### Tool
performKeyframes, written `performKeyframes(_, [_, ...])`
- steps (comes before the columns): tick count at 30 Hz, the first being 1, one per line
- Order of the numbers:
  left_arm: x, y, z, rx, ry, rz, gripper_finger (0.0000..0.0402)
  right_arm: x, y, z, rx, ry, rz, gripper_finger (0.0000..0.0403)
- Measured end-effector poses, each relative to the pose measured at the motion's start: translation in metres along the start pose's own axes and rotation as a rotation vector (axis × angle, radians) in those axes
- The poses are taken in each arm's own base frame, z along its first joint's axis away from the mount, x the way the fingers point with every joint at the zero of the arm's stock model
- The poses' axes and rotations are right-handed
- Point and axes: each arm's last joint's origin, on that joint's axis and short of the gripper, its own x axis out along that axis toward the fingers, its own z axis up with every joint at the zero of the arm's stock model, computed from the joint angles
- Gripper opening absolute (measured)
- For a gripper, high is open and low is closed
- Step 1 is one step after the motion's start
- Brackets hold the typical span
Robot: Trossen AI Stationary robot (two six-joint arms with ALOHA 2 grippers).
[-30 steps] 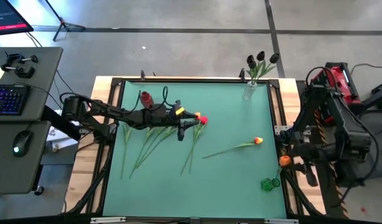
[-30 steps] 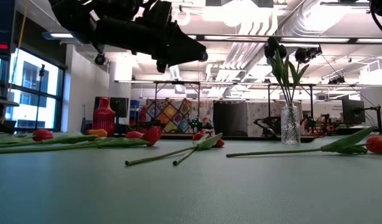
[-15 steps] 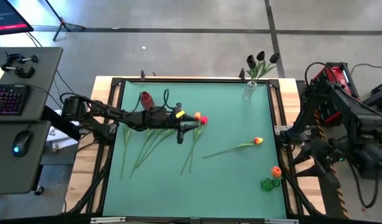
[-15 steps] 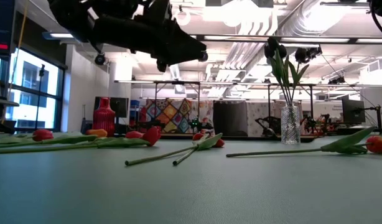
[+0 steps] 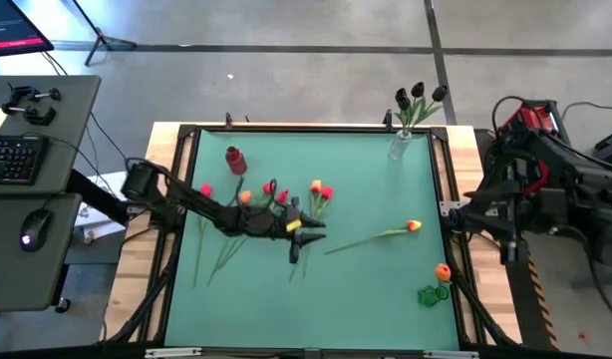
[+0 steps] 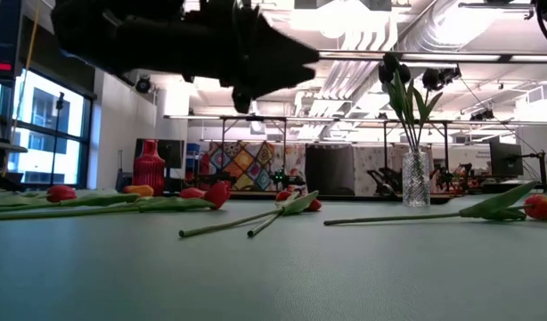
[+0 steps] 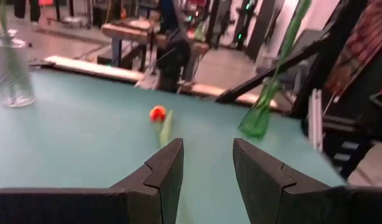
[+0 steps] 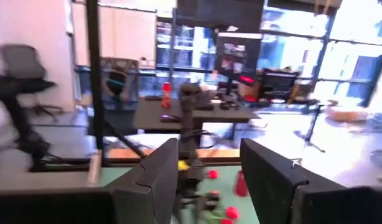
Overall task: Sort flowers into vase by color
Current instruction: Put the orange tulip into the green vase
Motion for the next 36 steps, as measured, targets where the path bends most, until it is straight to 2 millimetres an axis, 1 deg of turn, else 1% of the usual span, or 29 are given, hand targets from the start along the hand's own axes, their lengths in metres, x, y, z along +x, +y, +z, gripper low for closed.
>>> performKeyframes(2, [0.009, -0.009, -0.005, 0.011, 0.005, 0.010, 0.0126, 0.003, -0.001, -0.001, 0.005, 0.011, -0.010, 0.0160])
performKeyframes(4, [0.025, -0.017, -0.008, 0.023, 0.028, 0.008, 0.0126, 0.006, -0.001, -0.001, 0.070, 0.025, -0.010, 0.0160])
performKeyframes(7, [0.057, -0.026, -0.007, 0.041, 0.128, 0.028, 0.0127, 0.008, 0.002, -0.002, 0.165, 0.067, 0.040, 0.0160])
performKeyframes(10, [0.086, -0.032, -0.006, 0.069, 0.251, 0.059, 0.0127, 0.009, 0.009, -0.004, 0.162, 0.100, 0.086, 0.0160])
performKeyframes(13, [0.109, -0.036, -0.004, 0.082, 0.304, 0.081, 0.0127, 0.009, 0.018, -0.007, 0.141, 0.124, 0.115, 0.0160])
performKeyframes(15, [0.122, -0.036, -0.003, 0.078, 0.300, 0.077, 0.0127, 0.009, 0.023, -0.008, 0.130, 0.141, 0.137, 0.0160])
performKeyframes(18, [0.138, -0.030, -0.010, 0.068, 0.307, 0.077, 0.0127, 0.009, 0.030, -0.011, 0.115, 0.161, 0.160, 0.0160])
performKeyframes(23, [0.158, -0.004, -0.027, 0.039, 0.390, 0.117, 0.0127, 0.009, 0.039, -0.014, 0.089, 0.200, 0.207, 0.0160])
performKeyframes(27, [0.165, 0.013, -0.040, 0.019, 0.444, 0.156, 0.0127, 0.010, 0.047, -0.017, 0.073, 0.214, 0.218, 0.0160])
performKeyframes(33, [0.169, 0.026, -0.057, 0.001, 0.484, 0.149, 0.0127, 0.010, 0.054, -0.020, 0.048, 0.219, 0.216, 0.0160])
performKeyframes(36, [0.169, 0.027, -0.064, -0.002, 0.501, 0.137, 0.0127, 0.010, 0.056, -0.021, 0.039, 0.220, 0.215, 0.0160])
